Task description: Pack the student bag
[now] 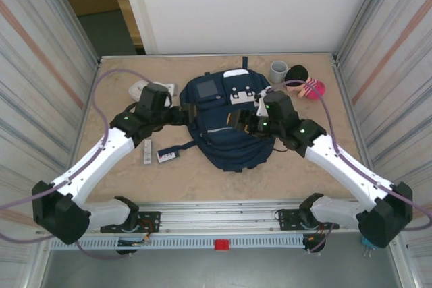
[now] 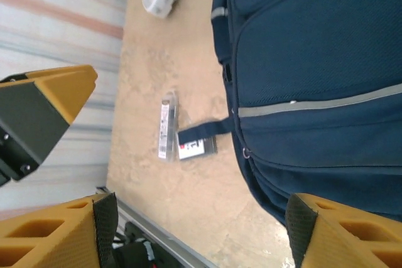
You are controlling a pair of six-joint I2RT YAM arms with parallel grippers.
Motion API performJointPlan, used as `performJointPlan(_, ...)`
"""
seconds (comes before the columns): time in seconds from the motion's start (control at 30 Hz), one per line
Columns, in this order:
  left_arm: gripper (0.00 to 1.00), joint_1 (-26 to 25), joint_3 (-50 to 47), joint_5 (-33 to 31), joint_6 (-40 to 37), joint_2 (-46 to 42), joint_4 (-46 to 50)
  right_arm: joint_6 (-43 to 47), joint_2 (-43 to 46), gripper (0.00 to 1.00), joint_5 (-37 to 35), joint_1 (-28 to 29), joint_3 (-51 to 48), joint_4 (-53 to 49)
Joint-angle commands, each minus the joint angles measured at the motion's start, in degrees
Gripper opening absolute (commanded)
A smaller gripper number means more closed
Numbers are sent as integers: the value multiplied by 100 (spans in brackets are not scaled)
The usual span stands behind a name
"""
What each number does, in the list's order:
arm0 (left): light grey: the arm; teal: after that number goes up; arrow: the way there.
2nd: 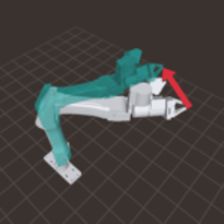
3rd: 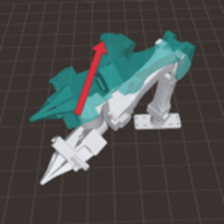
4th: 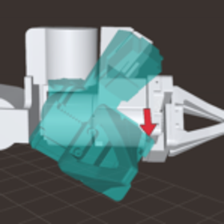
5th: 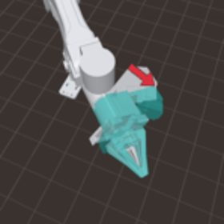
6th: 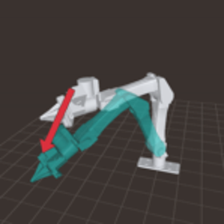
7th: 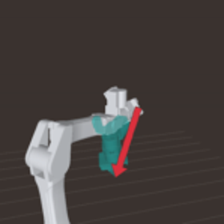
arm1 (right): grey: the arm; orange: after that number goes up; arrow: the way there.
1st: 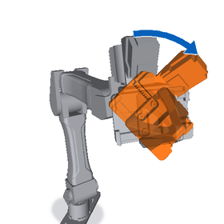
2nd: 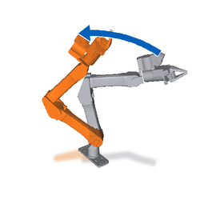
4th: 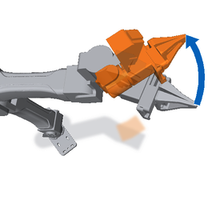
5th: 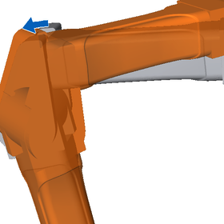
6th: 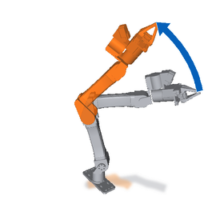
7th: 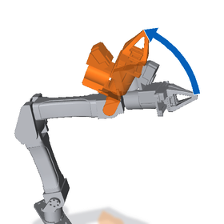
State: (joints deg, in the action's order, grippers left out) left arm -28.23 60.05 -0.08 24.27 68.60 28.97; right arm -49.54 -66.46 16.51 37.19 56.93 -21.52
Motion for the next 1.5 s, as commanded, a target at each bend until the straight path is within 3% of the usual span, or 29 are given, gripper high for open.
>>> performJointPlan(0.0,81,200,-444,161,370,-258,917,368,-294,72,49,195,333,55)
performJointPlan(0.23,83,231,-1543,843,943,-227,596,358,-861,71,339,396,388,468)
performJointPlan(0.33,84,238,-1850,849,1005,-6,329,365,-994,71,405,442,386,564)
performJointPlan(0.67,85,222,-1828,750,690,920,-351,367,-1102,71,450,464,280,629)
performJointPlan(0.83,86,68,-1800,730,649,1258,-185,369,-1003,71,369,459,223,592)
performJointPlan(1.27,86,-1100,-2047,542,1457,283,670,331,-934,72,403,461,117,697)
performJointPlan(1.47,88,-1090,-1573,-239,1135,-58,1357,364,-944,71,408,460,109,706)
